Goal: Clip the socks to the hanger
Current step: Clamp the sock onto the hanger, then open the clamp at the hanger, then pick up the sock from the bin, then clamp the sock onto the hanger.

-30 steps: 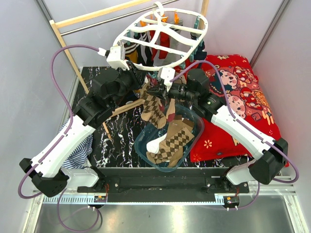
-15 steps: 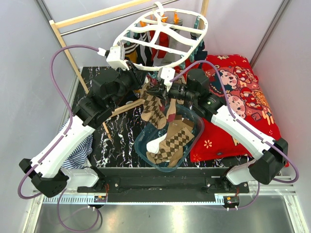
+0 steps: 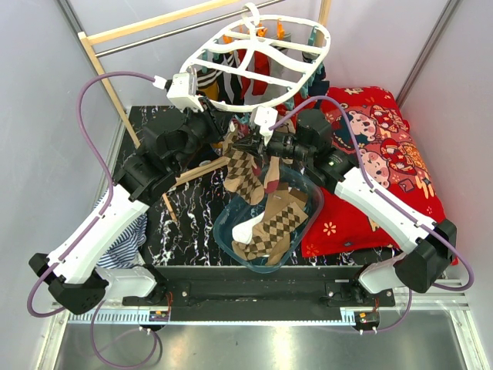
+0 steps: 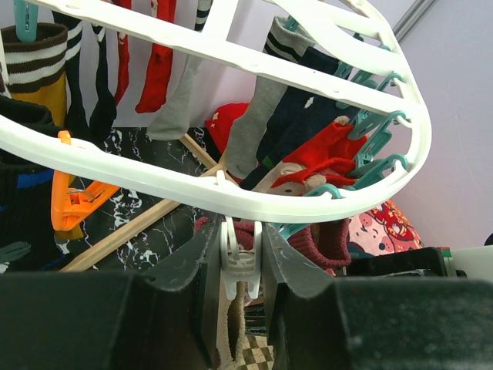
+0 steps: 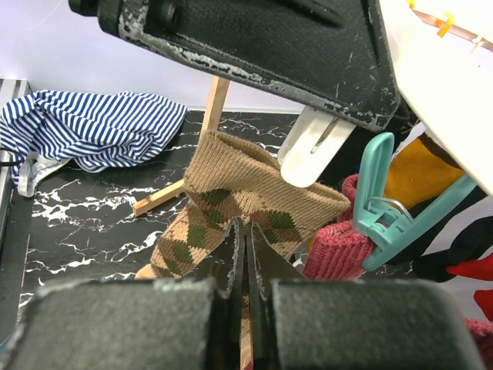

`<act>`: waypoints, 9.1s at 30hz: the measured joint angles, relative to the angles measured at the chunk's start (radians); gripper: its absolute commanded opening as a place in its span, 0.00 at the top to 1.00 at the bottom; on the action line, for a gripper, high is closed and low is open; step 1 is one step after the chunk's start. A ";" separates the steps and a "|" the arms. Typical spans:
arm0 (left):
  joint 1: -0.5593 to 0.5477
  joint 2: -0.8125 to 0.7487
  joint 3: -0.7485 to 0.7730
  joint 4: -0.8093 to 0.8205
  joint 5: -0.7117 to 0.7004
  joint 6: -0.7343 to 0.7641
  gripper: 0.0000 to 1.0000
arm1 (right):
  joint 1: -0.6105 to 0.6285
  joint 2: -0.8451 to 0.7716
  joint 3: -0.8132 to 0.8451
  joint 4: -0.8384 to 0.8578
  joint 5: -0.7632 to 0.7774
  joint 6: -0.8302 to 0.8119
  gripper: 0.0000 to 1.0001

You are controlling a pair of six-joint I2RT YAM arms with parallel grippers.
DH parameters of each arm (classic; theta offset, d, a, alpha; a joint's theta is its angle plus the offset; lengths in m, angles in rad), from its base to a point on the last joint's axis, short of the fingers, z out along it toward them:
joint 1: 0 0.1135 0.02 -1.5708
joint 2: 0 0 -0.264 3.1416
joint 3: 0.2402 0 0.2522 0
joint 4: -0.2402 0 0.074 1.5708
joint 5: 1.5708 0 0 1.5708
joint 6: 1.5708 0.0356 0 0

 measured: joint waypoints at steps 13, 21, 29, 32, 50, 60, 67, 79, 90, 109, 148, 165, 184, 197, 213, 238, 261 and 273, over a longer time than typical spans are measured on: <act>0.000 0.000 0.000 -0.008 -0.008 0.062 1.00 | -0.001 0.000 0.000 -0.001 0.010 -0.011 1.00; 0.000 0.000 0.000 -0.025 -0.008 0.086 1.00 | -0.002 0.000 0.012 -0.003 0.025 -0.016 1.00; 0.000 0.000 0.000 -0.026 0.000 0.085 1.00 | -0.002 0.000 0.019 -0.013 0.026 -0.019 1.00; 0.000 0.000 0.000 -0.026 0.005 0.079 1.00 | -0.003 0.001 0.032 -0.017 0.027 -0.019 1.00; 0.000 -0.004 0.000 -0.031 0.008 0.078 0.17 | -0.003 0.001 0.046 -0.018 0.046 -0.020 1.00; 0.040 -0.111 0.000 -0.085 0.012 0.114 0.16 | -0.003 0.001 0.046 -0.015 0.072 -0.020 1.00; 0.284 -0.227 -0.089 -0.067 0.118 0.160 0.16 | -0.004 0.001 0.046 -0.015 0.080 -0.019 1.00; 0.320 -0.292 -0.463 0.223 0.155 0.453 0.18 | -0.005 -0.001 0.045 -0.014 0.080 -0.019 1.00; 0.206 -0.190 -0.481 0.488 0.095 0.550 0.17 | -0.012 -0.002 0.031 0.005 0.080 -0.018 1.00; 0.152 -0.060 -0.496 0.775 -0.068 0.632 0.27 | -0.023 -0.022 0.022 0.020 0.079 -0.016 1.00; 0.130 -0.097 -0.342 0.461 -0.112 0.382 0.95 | -0.036 -0.032 0.013 0.030 0.379 0.038 0.99; 0.124 -0.080 -0.240 0.231 -0.055 0.074 0.99 | -0.081 -0.119 -0.021 -0.118 0.572 0.193 0.49; 0.085 -0.054 -0.182 0.168 -0.080 -0.007 1.00 | -0.087 -0.344 -0.394 -0.575 0.637 0.890 0.48; 0.084 -0.055 -0.143 0.101 -0.132 0.031 1.00 | -0.088 -0.030 -0.409 -0.608 0.702 1.174 0.52; 0.083 -0.066 -0.143 0.081 -0.154 0.056 1.00 | -0.089 0.220 -0.393 -0.613 0.722 1.284 0.65; 0.083 -0.072 -0.119 0.047 -0.168 0.064 1.00 | -0.056 -0.203 -0.353 -0.623 0.715 0.822 1.00; 0.083 -0.069 -0.068 0.011 -0.174 0.069 1.00 | 0.162 -0.195 0.057 -0.418 0.204 -0.069 1.00; 0.083 -0.055 -0.064 -0.001 -0.166 0.059 1.00 | 0.227 0.035 0.140 -0.264 0.003 -0.123 1.00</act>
